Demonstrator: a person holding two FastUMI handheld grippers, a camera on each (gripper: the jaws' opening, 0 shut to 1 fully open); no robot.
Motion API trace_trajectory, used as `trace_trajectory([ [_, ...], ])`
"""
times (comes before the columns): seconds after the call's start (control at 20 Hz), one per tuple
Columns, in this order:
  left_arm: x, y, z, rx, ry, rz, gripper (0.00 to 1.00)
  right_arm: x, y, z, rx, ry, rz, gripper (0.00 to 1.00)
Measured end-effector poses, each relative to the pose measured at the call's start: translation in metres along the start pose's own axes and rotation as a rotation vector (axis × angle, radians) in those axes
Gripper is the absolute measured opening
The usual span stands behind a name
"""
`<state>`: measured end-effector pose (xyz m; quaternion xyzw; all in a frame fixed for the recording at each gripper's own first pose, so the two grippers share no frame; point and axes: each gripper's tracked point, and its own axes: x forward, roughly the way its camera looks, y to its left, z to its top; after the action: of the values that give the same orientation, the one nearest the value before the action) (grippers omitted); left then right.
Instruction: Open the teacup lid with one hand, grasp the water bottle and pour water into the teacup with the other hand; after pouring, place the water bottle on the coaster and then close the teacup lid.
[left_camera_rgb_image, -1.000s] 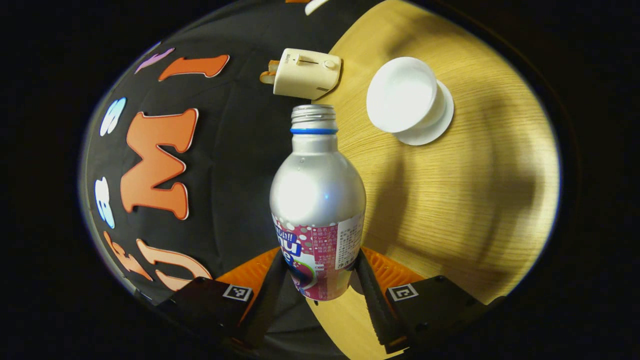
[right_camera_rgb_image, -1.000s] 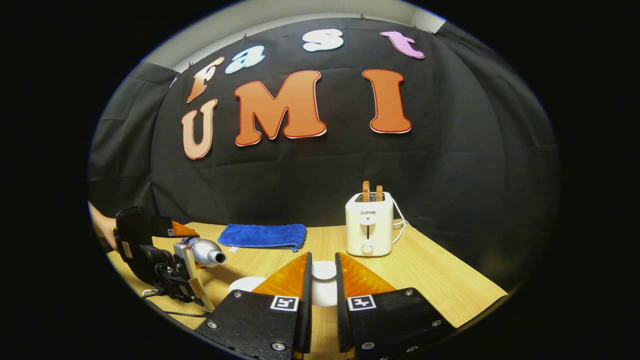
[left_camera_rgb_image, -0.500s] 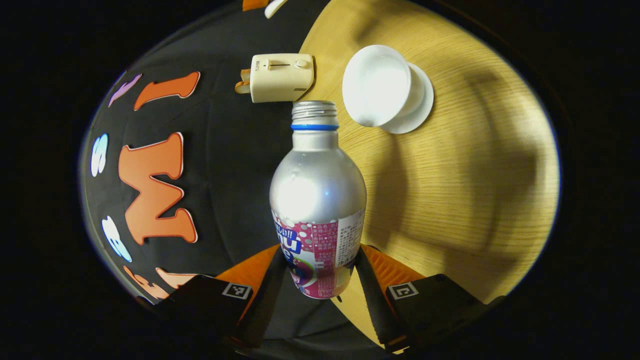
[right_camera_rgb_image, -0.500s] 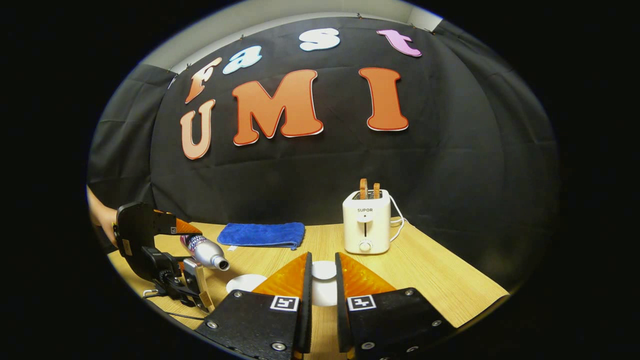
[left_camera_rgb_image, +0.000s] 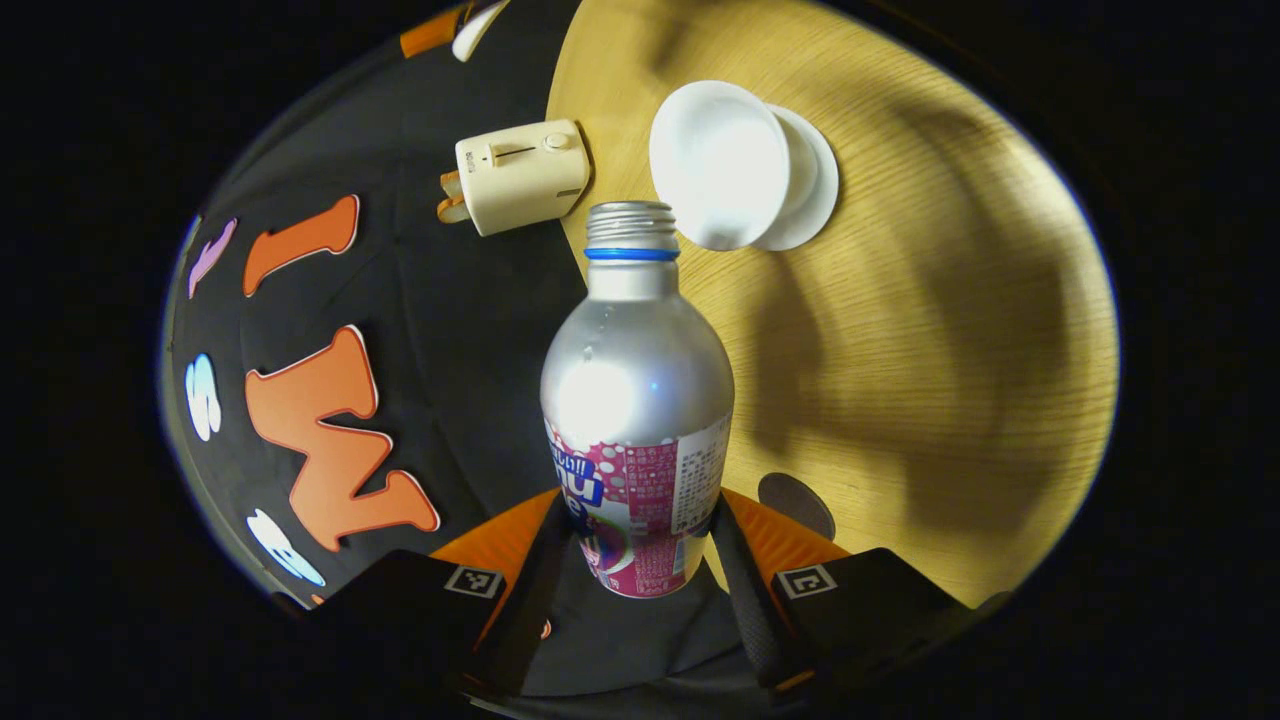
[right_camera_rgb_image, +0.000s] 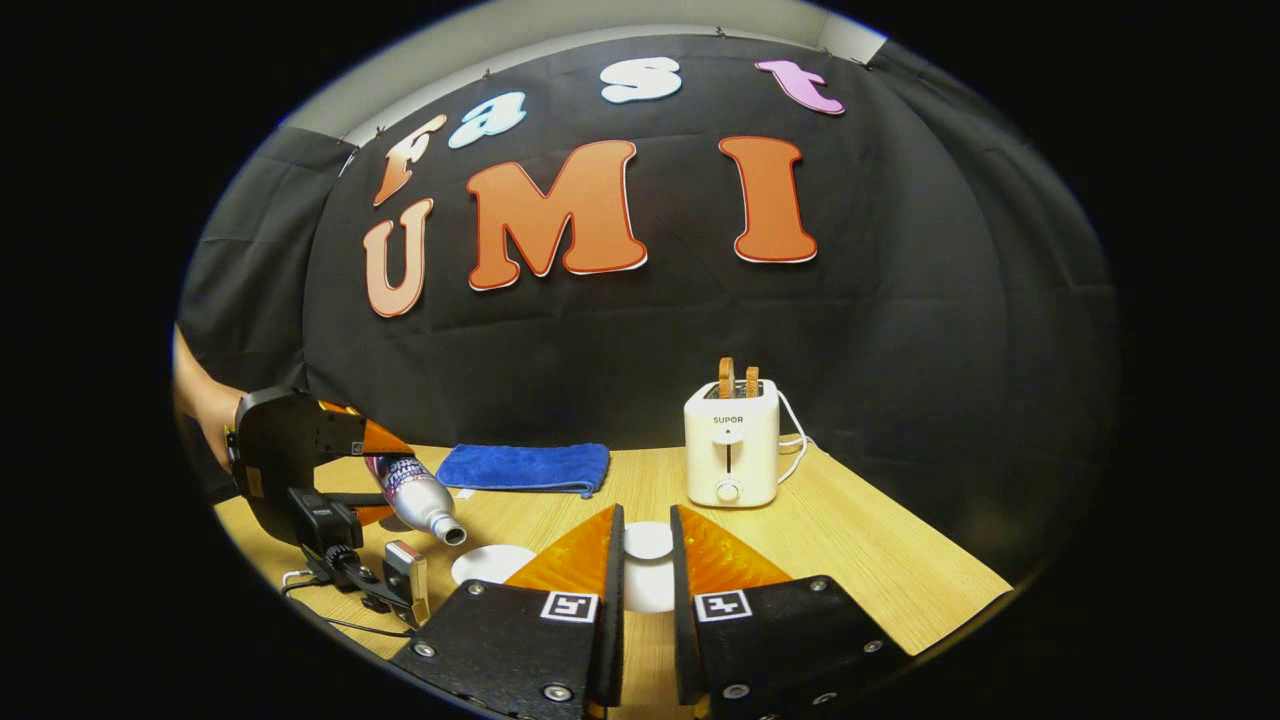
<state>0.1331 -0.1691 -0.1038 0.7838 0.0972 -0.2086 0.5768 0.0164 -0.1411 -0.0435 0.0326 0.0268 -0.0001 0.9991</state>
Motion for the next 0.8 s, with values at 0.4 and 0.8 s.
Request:
trace_trajectory([
  [0.4, 0.001, 0.006, -0.001, 0.067, 0.016, -0.005, 0.84, 0.0, -0.004, -0.001, 0.003, -0.001, 0.004, 0.21],
  [0.8, 0.003, 0.018, -0.007, 0.135, 0.034, 0.014, 0.84, 0.0, -0.002, 0.001, -0.008, -0.003, 0.012, 0.21],
])
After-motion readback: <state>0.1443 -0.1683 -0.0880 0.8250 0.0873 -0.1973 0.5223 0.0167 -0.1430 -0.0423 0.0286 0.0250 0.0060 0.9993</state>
